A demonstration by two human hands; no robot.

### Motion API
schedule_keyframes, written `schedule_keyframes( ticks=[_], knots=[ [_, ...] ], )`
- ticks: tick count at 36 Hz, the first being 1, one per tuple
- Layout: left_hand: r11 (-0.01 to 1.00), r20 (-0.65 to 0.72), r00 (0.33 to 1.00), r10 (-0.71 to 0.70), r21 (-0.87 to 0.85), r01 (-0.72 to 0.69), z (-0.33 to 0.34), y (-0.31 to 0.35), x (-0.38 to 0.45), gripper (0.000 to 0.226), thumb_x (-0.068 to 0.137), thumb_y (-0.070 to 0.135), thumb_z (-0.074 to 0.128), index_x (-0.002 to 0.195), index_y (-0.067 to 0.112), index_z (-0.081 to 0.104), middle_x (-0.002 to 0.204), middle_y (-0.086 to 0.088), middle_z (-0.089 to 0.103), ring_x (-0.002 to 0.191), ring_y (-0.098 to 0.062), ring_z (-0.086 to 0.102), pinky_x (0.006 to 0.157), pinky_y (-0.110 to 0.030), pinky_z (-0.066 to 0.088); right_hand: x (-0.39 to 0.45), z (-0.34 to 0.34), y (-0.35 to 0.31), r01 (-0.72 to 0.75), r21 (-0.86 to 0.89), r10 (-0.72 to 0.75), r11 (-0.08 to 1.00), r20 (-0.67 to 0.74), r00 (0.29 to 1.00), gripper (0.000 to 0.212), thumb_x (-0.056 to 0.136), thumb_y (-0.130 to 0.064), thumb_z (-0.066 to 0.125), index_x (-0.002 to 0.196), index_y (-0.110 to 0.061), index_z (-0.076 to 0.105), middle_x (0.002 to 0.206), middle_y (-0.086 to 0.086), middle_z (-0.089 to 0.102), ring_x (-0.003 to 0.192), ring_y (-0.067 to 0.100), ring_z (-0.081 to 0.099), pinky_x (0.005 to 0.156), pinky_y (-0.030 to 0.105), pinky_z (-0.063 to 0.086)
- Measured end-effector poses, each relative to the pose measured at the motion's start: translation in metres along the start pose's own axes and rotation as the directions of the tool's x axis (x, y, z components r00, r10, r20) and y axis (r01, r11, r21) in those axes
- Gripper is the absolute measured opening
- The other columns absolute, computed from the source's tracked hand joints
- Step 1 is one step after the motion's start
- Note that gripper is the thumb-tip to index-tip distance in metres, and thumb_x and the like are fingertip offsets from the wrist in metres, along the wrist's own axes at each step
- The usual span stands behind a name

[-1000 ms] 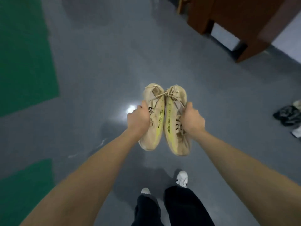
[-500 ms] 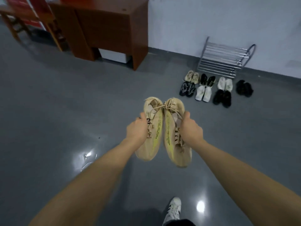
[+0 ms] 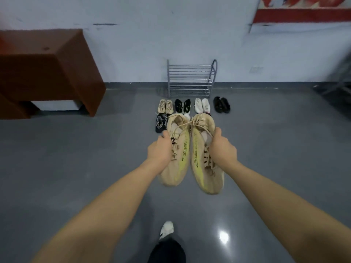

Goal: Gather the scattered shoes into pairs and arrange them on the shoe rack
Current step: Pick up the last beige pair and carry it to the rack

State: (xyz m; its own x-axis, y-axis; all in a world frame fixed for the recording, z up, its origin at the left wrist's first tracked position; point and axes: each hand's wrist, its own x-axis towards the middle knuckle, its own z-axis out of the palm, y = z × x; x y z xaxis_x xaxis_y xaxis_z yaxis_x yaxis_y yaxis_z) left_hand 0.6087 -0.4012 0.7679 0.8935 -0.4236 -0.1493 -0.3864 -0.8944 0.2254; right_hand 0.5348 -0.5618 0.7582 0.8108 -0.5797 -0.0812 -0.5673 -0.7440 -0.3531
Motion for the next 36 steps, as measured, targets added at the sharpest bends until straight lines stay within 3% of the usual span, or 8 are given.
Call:
schedule_keyframes(
  ticks=[17, 20, 28, 36],
  knots=[
    [0.976, 0.016, 0.976, 0.219, 0.003, -0.219, -0.035, 0.082, 0.273, 0.037, 0.088, -0.005, 0.043, 0.123, 0.003, 0.034, 0.11, -0.015, 0.056, 0.09, -0.033, 0.057, 0.067, -0.038, 0.043, 0.248, -0.047, 0.011, -0.186, 0.043, 0.189, 0.982, -0.063, 0.98, 0.032, 0.092, -0.006, 0.034, 0.123, -0.01, 0.033, 0.082, 0.005, 0.052, 0.068, 0.027, 0.051, 0.057, 0.033, 0.039],
    [0.968, -0.002, 0.968, 0.25, 0.008, -0.25, -0.042, 0.105, 0.313, 0.047, 0.089, -0.006, 0.042, 0.133, 0.004, 0.028, 0.109, -0.016, 0.057, 0.088, -0.032, 0.058, 0.064, -0.037, 0.041, 0.285, -0.062, 0.02, -0.203, 0.047, 0.206, 0.978, -0.076, 0.976, 0.034, 0.091, -0.005, 0.034, 0.125, -0.01, 0.033, 0.083, 0.005, 0.052, 0.07, 0.027, 0.05, 0.059, 0.033, 0.039],
    [0.954, -0.017, 0.954, 0.3, 0.021, -0.3, -0.043, 0.183, 0.417, 0.046, 0.089, -0.005, 0.041, 0.133, 0.0, 0.029, 0.114, -0.016, 0.056, 0.094, -0.034, 0.059, 0.064, -0.036, 0.041, 0.39, -0.096, 0.067, -0.243, 0.057, 0.249, 0.968, -0.123, 0.961, 0.036, 0.091, -0.005, 0.033, 0.127, -0.009, 0.033, 0.083, 0.005, 0.05, 0.071, 0.029, 0.049, 0.06, 0.034, 0.038],
    [0.954, -0.008, 0.955, 0.295, 0.047, -0.295, -0.037, 0.274, 0.514, 0.037, 0.09, -0.001, 0.042, 0.126, 0.003, 0.033, 0.117, -0.017, 0.056, 0.101, -0.035, 0.059, 0.067, -0.036, 0.038, 0.506, -0.134, 0.134, -0.225, 0.057, 0.231, 0.973, -0.147, 0.962, 0.022, 0.093, -0.009, 0.034, 0.115, -0.01, 0.037, 0.083, 0.006, 0.051, 0.07, 0.028, 0.05, 0.06, 0.034, 0.038]
  ],
)
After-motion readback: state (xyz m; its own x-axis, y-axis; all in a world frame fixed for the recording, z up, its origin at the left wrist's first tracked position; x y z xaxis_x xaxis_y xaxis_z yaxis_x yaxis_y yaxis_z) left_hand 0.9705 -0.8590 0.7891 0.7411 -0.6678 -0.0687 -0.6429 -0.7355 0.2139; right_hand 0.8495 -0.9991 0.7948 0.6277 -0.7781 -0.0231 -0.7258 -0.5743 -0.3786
